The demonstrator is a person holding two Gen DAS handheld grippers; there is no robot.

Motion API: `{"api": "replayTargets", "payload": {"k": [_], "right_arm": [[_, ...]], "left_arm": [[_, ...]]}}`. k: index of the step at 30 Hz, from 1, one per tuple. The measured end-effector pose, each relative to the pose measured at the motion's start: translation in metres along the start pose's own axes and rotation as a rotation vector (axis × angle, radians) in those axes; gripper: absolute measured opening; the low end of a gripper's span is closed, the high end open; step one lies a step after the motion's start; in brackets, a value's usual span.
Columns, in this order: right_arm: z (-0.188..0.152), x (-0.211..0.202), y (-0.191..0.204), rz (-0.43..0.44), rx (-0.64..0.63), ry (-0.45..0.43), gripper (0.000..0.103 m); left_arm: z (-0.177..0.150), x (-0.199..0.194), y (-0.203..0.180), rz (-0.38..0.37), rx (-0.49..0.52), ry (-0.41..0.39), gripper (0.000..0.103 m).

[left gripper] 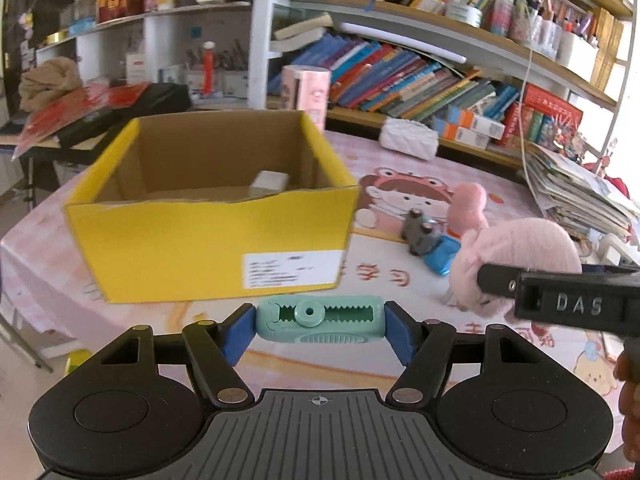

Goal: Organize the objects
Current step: 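Carry the stapler and pig plush toward the yellow box with both tools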

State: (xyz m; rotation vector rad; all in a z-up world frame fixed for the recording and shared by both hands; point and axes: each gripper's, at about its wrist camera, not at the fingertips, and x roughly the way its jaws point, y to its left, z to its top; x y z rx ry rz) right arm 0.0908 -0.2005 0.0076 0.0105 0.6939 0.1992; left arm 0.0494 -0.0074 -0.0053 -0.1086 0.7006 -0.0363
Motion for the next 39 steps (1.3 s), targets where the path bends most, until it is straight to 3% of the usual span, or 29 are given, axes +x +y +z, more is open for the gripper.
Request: {"api": "replayTargets", "payload": {"k": [16, 39], "right_arm": [[-0.035, -0.019, 0.081, 0.065, -0.033, 0.038, 0.084], [-0.054, -0.028, 0.136, 0.112, -0.054, 0.053, 0.084]], "left_arm": [[-0.028, -0.045, 0.062, 0.048, -0.027, -0.009, 0.069], [-0.043, -0.077, 0.107, 0.078, -0.038, -0.052, 0.069]]}}
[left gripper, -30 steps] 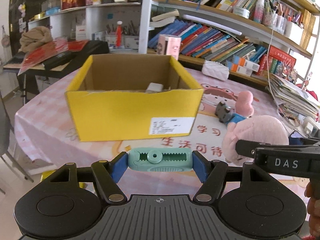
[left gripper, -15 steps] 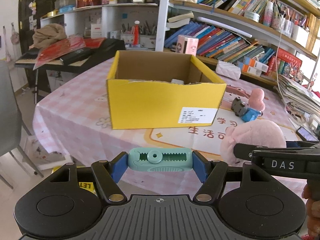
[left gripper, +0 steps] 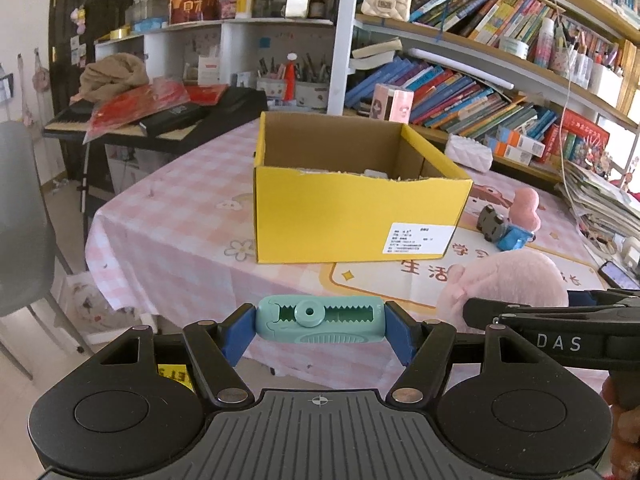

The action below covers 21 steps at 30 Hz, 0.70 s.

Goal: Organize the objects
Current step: 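Carry the stapler and pig plush toward the yellow box with both tools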

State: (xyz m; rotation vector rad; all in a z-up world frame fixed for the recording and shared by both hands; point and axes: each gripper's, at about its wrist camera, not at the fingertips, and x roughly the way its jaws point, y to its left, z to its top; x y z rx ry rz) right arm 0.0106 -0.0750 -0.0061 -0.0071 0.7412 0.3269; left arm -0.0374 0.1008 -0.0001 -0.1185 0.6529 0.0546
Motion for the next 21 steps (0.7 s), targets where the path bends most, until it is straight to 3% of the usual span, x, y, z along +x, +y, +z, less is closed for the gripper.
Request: {"api": "replayTargets", "payload": {"k": [12, 21], "right_arm": [[0.014, -0.007, 0.007, -0.022, 0.002, -0.066, 0.084], [0.049, -0.006, 0.001, -0.033, -0.006, -0.149, 0.084]], "left_arm": [[0.018, -0.008, 0.003, -0.011, 0.039, -0.081, 0.069], [0.044, 0.000, -0.004, -0.021, 0.078, -0.143, 0.069]]}}
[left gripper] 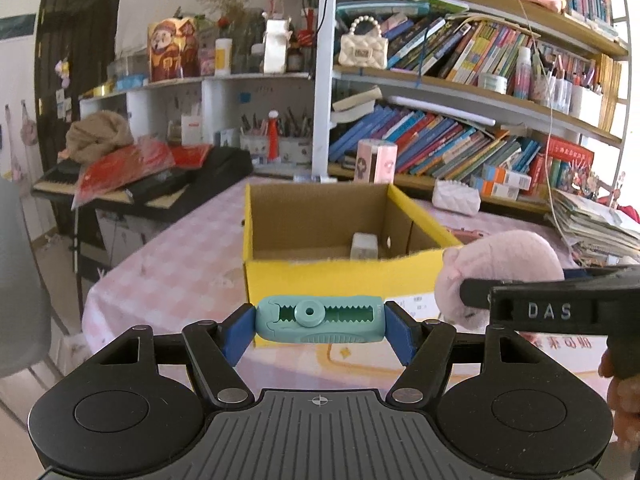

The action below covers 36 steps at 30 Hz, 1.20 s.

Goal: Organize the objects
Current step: 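Carry the stapler and pig plush toward the yellow box with both tools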

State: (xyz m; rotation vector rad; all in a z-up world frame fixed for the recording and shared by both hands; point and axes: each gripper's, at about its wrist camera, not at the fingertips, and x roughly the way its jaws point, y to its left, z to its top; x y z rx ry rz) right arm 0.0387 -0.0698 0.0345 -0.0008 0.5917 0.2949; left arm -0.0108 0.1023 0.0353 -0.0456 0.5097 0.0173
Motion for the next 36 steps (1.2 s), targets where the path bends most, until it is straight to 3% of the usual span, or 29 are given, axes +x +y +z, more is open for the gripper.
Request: {"api": "replayTargets", "payload": {"k": [18, 27, 36], "right_arm": [[0.082, 0.082, -0.017, 0.092, -0.046, -0.064, 0.084], [0.108, 0.135, -0.020, 0.160, -0.104, -0.028, 0.084], [0.112, 0.180, -0.007, 0.235, -0.192, 0.056, 0.084]], "left_arm": [[0.058, 0.088, -0.011, 0.061, 0.026, -0.032, 0.069], [0.062, 0.134, -0.019, 0.089, 0.022, 0.045, 0.069], [0.055, 0.165, -0.024, 0.102, 0.024, 0.130, 0.069]]}}
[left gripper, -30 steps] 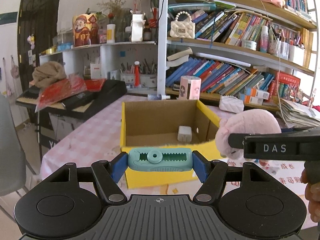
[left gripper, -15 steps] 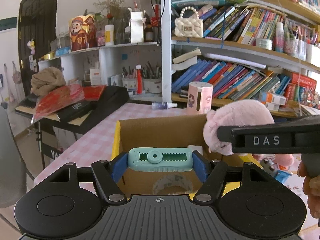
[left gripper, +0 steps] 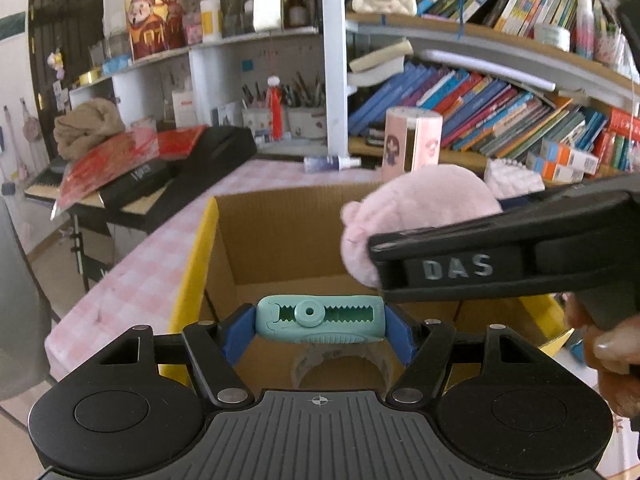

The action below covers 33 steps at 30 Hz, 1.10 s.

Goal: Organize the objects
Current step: 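Lower the stapler into the box and open left tool while right tool releases the pig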

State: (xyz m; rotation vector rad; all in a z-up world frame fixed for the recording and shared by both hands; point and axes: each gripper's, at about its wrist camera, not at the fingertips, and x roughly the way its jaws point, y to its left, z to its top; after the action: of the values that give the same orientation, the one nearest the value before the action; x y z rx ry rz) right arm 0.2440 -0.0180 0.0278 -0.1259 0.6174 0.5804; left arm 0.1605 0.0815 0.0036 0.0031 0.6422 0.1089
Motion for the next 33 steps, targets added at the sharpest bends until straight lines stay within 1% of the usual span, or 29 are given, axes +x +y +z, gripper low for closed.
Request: {"api": "replayTargets", "payload": {"k": [11, 16, 19, 22, 28, 33], "right_arm": [[0.008, 0.046, 0.005, 0.090, -0.077, 0.103, 0.084], [0.012, 0.064, 0.012, 0.124, -0.125, 0.138, 0.084], [0.014, 0.073, 0.014, 0.151, -0.136, 0.191, 0.084], [0.013, 0.077, 0.017, 0.179, -0.161, 0.225, 0.084], [0.013, 0.080, 0.014, 0.183, -0.137, 0.256, 0.085], [0.013, 0.084, 0.011, 0.170, -0.109, 0.287, 0.086]], "left_arm": [[-0.002, 0.020, -0.009, 0.021, 0.015, 0.059, 0.069], [-0.003, 0.026, -0.009, 0.027, 0.001, 0.082, 0.069], [-0.002, 0.028, -0.010, 0.031, 0.001, 0.088, 0.069], [-0.002, 0.030, -0.011, 0.033, -0.003, 0.095, 0.069], [-0.003, 0.033, -0.012, 0.037, -0.021, 0.111, 0.069], [-0.004, 0.033, -0.011, 0.041, -0.032, 0.117, 0.069]]}}
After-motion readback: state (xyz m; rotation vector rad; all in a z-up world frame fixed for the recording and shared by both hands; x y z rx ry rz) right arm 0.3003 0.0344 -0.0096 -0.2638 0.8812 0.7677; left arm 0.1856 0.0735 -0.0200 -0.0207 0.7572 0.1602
